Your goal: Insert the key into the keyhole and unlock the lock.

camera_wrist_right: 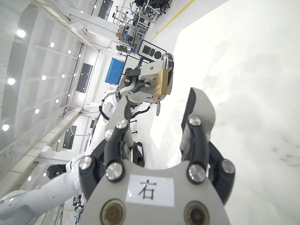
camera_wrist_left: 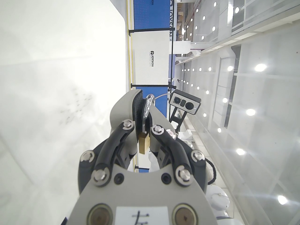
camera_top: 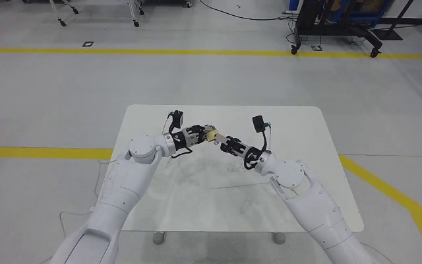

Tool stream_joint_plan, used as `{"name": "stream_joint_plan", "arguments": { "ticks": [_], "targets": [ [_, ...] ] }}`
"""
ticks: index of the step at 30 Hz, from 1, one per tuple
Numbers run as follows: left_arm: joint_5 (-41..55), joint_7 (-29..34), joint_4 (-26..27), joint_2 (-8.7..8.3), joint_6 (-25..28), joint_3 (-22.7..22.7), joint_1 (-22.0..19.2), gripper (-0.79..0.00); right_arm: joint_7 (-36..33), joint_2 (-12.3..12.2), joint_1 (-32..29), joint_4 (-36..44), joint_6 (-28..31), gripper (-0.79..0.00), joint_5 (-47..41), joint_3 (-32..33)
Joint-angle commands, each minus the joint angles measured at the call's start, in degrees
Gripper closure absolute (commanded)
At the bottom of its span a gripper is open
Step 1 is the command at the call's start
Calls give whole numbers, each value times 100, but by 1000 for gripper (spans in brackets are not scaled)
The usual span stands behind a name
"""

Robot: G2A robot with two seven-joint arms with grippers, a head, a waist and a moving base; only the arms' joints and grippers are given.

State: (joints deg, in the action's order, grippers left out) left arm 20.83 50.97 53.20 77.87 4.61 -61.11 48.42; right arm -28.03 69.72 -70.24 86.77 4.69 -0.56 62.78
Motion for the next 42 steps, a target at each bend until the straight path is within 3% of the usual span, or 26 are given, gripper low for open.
{"name": "stream_joint_plan", "arguments": {
  "ticks": [1,9,12,13,14,23,27,33,42],
  "targets": [
    [11,2,-27,3,15,5,-12,0,1,0,0,1,0,-785,1,0],
    [151,-176,-105,28,-174,9,-14,0,1,0,0,1,0,-785,1,0],
    [498,32,-266,59,-670,24,-24,0,17,2,-24,17,9,-785,-39,3],
    [657,124,-369,69,-845,11,-49,0,41,2,-57,67,58,-431,-137,46],
    [802,232,-461,82,-992,9,-78,0,1,-3,-104,116,140,-18,-290,106],
    [2421,1001,-1466,278,-1984,-79,-361,0,-410,-99,-601,679,1066,0,-1203,767],
    [2451,1323,-1672,339,-1914,46,-480,0,-1102,-84,-461,513,1156,0,-1264,461],
    [2538,1501,-1932,392,-1763,87,-591,0,-841,2,-188,200,1279,0,-791,16],
    [2471,1635,-2089,428,-1641,147,-687,0,-562,42,-83,15,1307,0,-851,-14]
  ]
}}
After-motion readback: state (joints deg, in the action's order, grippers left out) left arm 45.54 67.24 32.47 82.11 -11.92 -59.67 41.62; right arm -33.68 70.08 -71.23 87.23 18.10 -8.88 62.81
